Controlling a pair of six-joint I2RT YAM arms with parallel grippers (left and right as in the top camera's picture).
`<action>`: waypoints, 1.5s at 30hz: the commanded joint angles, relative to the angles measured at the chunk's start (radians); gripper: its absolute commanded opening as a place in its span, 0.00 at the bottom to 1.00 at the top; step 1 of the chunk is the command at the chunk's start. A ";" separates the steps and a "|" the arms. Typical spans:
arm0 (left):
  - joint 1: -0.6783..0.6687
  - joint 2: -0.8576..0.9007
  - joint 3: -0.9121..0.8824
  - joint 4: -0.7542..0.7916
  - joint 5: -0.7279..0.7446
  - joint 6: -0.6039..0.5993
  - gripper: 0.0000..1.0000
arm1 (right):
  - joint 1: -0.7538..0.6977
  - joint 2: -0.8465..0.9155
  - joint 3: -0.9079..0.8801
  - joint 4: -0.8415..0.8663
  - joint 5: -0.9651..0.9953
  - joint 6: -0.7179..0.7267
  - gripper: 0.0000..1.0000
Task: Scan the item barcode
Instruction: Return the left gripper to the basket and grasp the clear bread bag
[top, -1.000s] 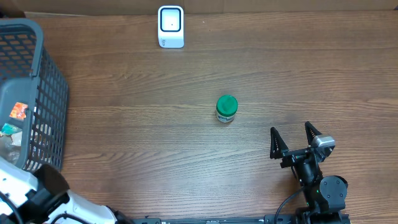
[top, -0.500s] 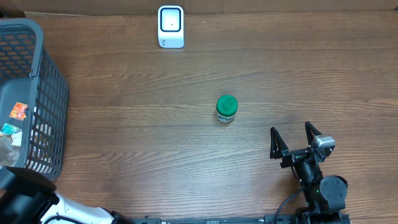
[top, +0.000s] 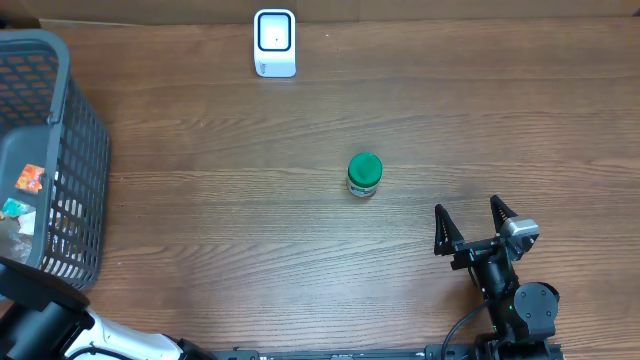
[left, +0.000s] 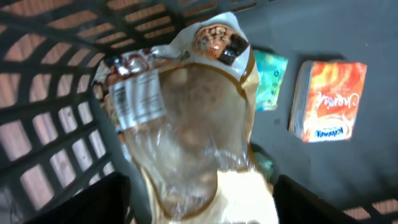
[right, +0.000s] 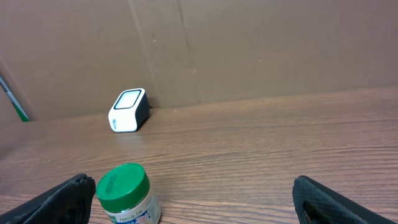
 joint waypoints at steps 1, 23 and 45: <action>-0.014 0.002 -0.048 0.050 -0.012 0.031 0.85 | -0.005 -0.004 -0.011 0.005 -0.002 0.003 1.00; -0.157 0.002 -0.260 0.267 -0.041 0.150 0.94 | -0.005 -0.004 -0.011 0.005 -0.002 0.003 1.00; -0.143 0.002 -0.241 0.151 -0.048 0.091 0.89 | -0.005 -0.004 -0.011 0.005 -0.002 0.003 1.00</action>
